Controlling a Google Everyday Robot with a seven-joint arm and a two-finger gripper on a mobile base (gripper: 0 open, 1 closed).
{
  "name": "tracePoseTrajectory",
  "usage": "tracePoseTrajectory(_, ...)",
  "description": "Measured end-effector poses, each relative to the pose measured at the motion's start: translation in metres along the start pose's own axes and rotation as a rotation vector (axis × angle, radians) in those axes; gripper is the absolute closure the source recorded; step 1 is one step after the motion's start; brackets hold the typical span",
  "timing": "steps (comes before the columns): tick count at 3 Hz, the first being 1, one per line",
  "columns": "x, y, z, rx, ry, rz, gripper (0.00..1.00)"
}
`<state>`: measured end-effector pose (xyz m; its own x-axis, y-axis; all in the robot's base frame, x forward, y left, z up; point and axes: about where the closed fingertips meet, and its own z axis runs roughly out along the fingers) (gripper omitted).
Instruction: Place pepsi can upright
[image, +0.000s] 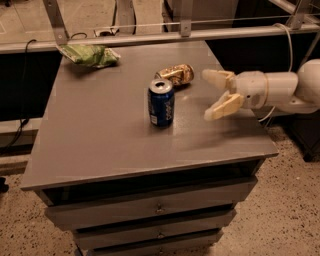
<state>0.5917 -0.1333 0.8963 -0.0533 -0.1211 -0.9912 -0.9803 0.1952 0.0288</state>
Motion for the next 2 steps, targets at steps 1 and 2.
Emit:
tracePoseTrajectory(1, -0.0229, -0.0089, -0.0593, 0.071, 0.054, -0.047, 0.00)
tracePoseTrajectory(2, -0.0311, -0.0118, -0.0660, 0.084, 0.049, -0.064, 0.00)
